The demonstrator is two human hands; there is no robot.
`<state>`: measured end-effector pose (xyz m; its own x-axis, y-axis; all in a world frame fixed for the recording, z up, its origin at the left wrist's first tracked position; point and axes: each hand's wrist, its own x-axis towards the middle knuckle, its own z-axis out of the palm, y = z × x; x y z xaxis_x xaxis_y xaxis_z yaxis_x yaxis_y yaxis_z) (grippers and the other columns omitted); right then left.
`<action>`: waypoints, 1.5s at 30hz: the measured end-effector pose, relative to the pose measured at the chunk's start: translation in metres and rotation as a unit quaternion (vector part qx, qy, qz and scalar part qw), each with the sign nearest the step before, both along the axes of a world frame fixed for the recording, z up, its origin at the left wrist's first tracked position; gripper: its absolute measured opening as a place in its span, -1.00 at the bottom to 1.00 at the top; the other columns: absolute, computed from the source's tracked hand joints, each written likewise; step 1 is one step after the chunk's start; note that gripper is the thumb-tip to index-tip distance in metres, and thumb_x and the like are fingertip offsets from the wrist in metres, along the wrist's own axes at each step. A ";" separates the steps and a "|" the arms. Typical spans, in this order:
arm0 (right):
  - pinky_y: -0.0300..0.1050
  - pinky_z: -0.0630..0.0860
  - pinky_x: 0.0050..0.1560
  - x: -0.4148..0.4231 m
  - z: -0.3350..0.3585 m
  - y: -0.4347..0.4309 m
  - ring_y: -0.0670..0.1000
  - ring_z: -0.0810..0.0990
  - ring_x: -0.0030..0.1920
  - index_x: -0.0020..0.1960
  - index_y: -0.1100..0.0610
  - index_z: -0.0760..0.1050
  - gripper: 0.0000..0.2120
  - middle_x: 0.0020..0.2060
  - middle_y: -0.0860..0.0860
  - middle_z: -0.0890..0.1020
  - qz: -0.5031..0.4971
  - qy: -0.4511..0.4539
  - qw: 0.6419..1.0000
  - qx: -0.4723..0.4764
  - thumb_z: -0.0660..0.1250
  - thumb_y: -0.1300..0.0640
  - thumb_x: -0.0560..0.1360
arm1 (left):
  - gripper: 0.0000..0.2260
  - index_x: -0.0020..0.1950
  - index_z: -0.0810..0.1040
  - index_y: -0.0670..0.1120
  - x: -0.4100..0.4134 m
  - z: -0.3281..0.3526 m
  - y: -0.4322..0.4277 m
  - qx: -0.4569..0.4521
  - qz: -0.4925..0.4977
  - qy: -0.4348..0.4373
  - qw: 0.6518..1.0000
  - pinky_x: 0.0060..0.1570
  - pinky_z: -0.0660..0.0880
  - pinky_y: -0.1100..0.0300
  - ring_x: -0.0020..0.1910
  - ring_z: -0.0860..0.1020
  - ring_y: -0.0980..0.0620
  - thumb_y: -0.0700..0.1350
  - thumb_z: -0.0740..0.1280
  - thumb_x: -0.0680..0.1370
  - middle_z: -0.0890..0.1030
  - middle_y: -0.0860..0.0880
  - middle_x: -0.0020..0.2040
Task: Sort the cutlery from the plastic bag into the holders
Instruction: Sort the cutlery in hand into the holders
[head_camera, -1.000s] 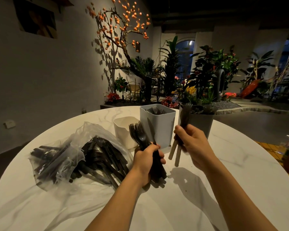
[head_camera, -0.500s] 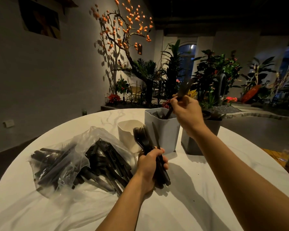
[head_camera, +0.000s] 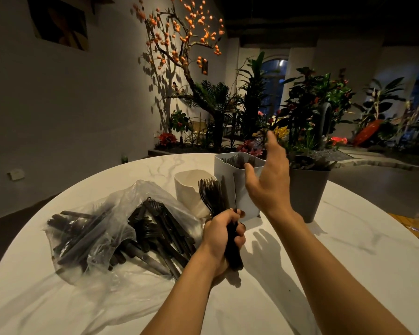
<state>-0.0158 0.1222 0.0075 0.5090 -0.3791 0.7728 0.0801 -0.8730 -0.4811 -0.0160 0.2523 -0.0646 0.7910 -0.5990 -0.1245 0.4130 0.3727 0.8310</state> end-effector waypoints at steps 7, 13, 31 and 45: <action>-0.01 0.49 -0.05 -0.013 -0.006 0.017 0.06 0.48 0.09 0.12 0.06 0.59 -0.76 0.06 0.06 0.51 0.012 0.038 0.993 -0.113 0.28 -0.08 0.62 | -0.89 -0.04 0.54 -0.19 -0.001 -0.003 -0.001 0.027 0.022 -0.033 0.999 -0.47 0.31 0.26 -0.47 0.35 0.07 -0.17 0.26 0.59 0.43 -0.07 -0.36; -0.07 0.60 -0.20 -0.017 -0.006 0.035 -0.02 0.64 -0.23 -0.13 0.14 0.60 -0.48 -0.29 0.02 0.65 0.162 0.335 0.927 0.049 0.42 -0.35 0.41 | -0.81 -0.01 0.56 -0.16 -0.005 -0.003 -0.006 -0.006 0.077 -0.061 0.995 -0.46 0.36 0.23 -0.43 0.38 0.09 -0.21 0.17 0.68 0.43 -0.07 -0.33; -0.27 0.54 -0.26 -0.049 -0.029 0.008 -0.06 0.67 -0.17 0.14 0.28 0.57 -0.80 -0.11 0.14 0.68 0.326 0.221 0.865 0.310 0.26 0.18 0.66 | -0.78 0.19 0.62 -0.15 -0.009 -0.005 0.003 0.032 0.005 -0.131 0.991 -0.05 0.53 0.07 -0.14 0.59 -0.01 -0.11 0.40 0.58 0.67 -0.04 -0.17; 0.00 0.62 0.09 -0.050 -0.037 -0.002 0.17 0.63 -0.01 0.11 0.33 0.55 -0.83 -0.01 0.28 0.61 0.353 0.155 0.816 0.430 0.21 0.30 0.66 | -0.76 0.00 0.67 -0.15 -0.006 -0.003 0.009 0.105 0.024 -0.126 0.986 -0.19 0.56 0.09 -0.14 0.61 -0.01 0.03 0.39 0.60 0.63 -0.07 -0.19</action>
<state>-0.0663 0.1202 -0.0291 0.9559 -0.2410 0.1680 0.1753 0.0092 -0.9845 -0.0219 0.2615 -0.0678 0.8395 -0.5420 -0.0381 0.1700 0.1955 0.9659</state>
